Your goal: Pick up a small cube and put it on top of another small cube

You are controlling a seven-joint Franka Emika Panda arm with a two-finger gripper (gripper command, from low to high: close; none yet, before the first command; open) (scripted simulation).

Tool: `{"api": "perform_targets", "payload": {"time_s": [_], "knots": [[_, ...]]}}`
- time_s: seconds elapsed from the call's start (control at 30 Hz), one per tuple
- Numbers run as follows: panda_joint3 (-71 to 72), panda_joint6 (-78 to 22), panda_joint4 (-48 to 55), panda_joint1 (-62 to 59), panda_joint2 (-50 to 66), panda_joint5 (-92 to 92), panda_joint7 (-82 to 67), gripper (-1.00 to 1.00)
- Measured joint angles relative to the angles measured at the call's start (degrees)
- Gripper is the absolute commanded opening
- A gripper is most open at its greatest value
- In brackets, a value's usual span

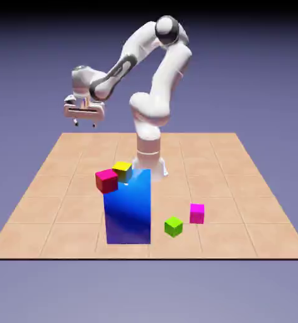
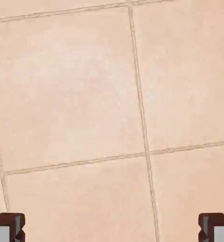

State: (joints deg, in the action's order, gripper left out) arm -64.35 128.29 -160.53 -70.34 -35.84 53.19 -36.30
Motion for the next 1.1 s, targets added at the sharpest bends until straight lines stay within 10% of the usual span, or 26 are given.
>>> {"api": "perform_targets", "payload": {"time_s": [1.1], "knots": [[-62.1,-44.1,0.5,-68.5,-3.1,51.3,-76.0,0.00]]}}
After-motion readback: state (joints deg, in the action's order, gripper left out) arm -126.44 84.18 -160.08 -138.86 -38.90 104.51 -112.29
